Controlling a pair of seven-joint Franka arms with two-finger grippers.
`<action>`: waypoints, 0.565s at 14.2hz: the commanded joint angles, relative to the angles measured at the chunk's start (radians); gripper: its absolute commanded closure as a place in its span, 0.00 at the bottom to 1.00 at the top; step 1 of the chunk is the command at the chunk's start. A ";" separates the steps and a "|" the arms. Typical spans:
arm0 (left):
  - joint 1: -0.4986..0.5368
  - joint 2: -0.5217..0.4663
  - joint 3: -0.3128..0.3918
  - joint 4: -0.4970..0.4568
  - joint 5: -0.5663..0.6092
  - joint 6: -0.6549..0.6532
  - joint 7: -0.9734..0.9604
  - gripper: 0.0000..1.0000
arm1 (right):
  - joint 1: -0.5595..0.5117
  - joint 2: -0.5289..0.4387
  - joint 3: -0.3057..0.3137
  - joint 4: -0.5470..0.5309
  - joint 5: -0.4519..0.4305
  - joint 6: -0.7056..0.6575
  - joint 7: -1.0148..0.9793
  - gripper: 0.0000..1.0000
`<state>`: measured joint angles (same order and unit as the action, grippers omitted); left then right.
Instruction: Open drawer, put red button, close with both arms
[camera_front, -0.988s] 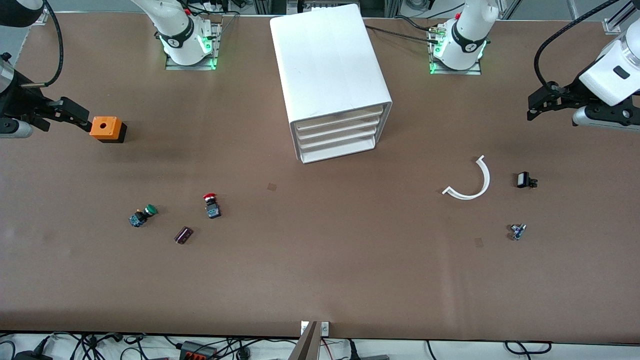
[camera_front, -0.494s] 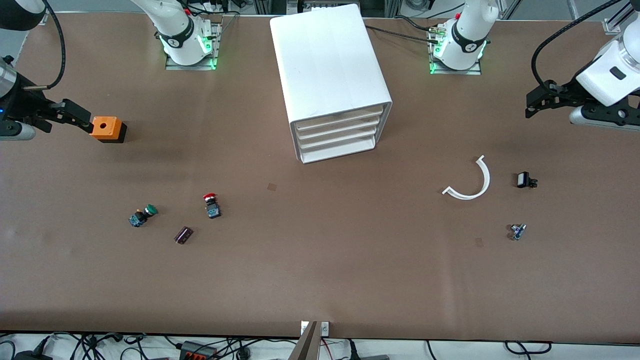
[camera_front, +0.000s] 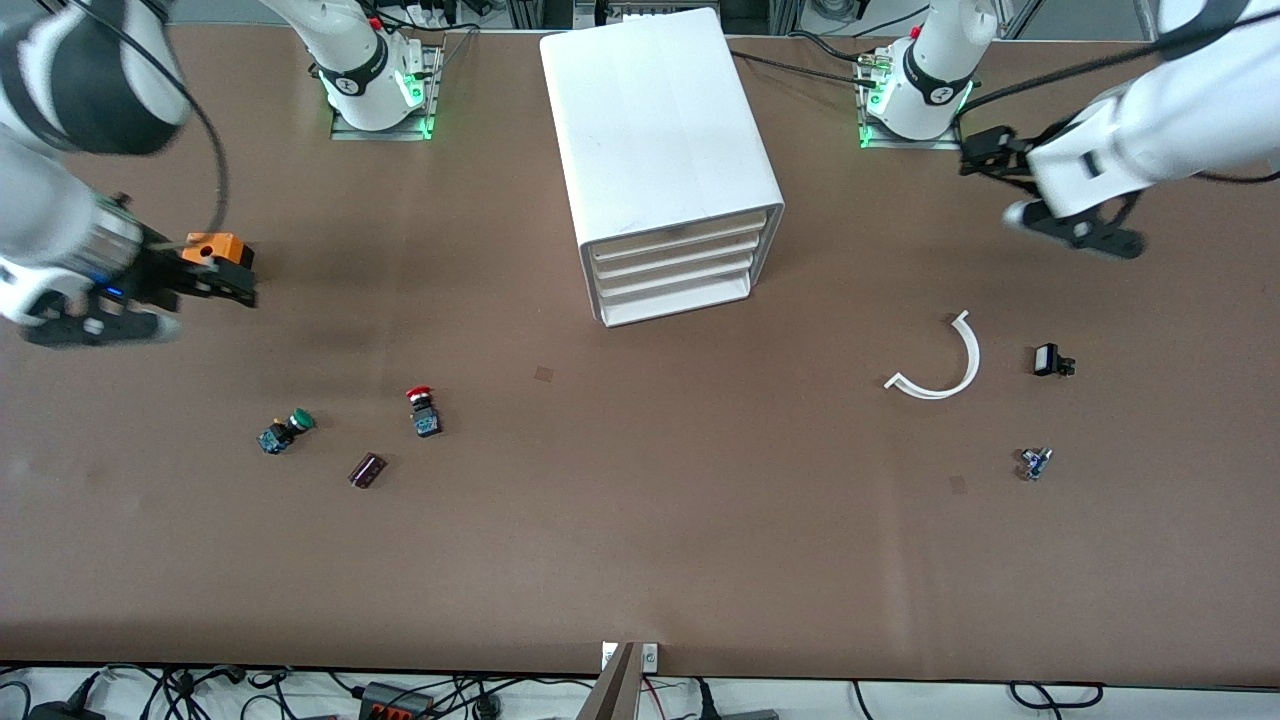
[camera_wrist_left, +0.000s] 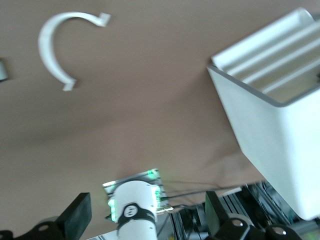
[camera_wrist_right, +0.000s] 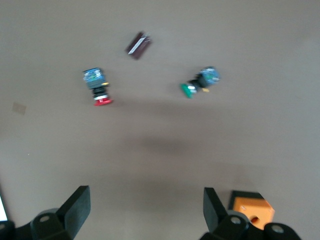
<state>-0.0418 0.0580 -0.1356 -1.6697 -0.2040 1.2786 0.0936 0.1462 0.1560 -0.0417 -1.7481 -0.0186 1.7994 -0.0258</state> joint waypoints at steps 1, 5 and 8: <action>0.022 0.179 -0.006 0.035 -0.211 0.017 0.119 0.00 | 0.058 0.133 -0.006 0.105 -0.018 0.000 0.009 0.00; 0.030 0.389 -0.007 0.007 -0.473 0.246 0.436 0.00 | 0.076 0.270 -0.004 0.186 0.051 0.052 0.003 0.00; 0.025 0.427 -0.050 -0.100 -0.676 0.436 0.535 0.00 | 0.125 0.364 -0.004 0.205 0.060 0.200 0.001 0.00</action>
<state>-0.0157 0.5006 -0.1534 -1.6995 -0.7809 1.6311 0.5643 0.2324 0.4536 -0.0404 -1.5903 0.0265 1.9475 -0.0180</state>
